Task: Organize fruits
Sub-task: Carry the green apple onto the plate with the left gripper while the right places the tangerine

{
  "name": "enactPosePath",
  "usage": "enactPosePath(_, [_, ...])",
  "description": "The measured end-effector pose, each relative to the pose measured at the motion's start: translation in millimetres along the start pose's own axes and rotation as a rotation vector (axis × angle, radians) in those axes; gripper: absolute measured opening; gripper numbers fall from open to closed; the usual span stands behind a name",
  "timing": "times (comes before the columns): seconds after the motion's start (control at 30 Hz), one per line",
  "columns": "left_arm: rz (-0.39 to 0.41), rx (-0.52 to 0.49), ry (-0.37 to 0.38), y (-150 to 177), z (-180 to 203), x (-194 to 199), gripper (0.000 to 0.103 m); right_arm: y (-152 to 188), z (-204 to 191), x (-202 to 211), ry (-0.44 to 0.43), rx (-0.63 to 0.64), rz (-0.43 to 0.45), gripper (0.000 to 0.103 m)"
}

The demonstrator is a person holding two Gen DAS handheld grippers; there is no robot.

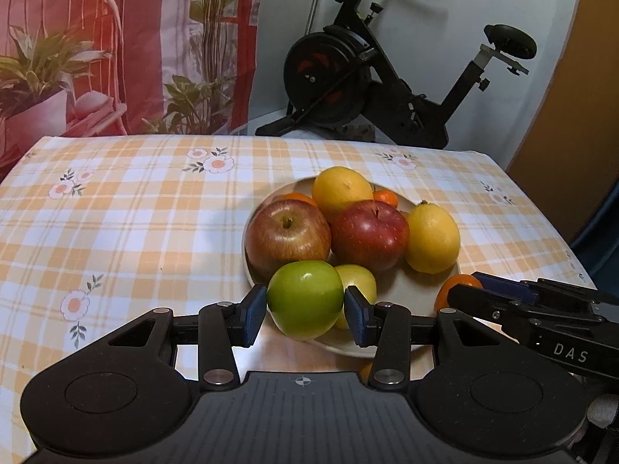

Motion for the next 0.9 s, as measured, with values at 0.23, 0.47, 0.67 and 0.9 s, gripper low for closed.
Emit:
enactPosePath(0.23, [-0.008,0.005,0.005,-3.0,-3.3,-2.8,0.047,-3.3,-1.8,-13.2,0.003,0.018,-0.014,0.033])
enactPosePath(0.47, [-0.018,0.008,0.015,-2.4,-5.0,-5.2,0.047,-3.2,-1.7,-23.0,0.024,0.029,-0.034,0.034])
enactPosePath(0.67, [-0.044,0.011,0.017,2.6,-5.6,-10.6,0.047,0.1,2.2,-18.6,0.034,0.018,-0.028,0.035])
enactPosePath(0.9, [-0.030,0.020,0.018,0.7,-5.4,-4.7,0.048,2.6,2.4,-10.0,0.040,0.007,-0.017,0.036])
Point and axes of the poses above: each gripper's, at about its wrist camera, not at the fingertips, and x roughly against the way its jaws point, z to its right, y to its underside, the point moved 3 cm from there along -x, roughly the way its jaws point, and after that the axes turned 5 degrees about x, right-handed, at the moved point
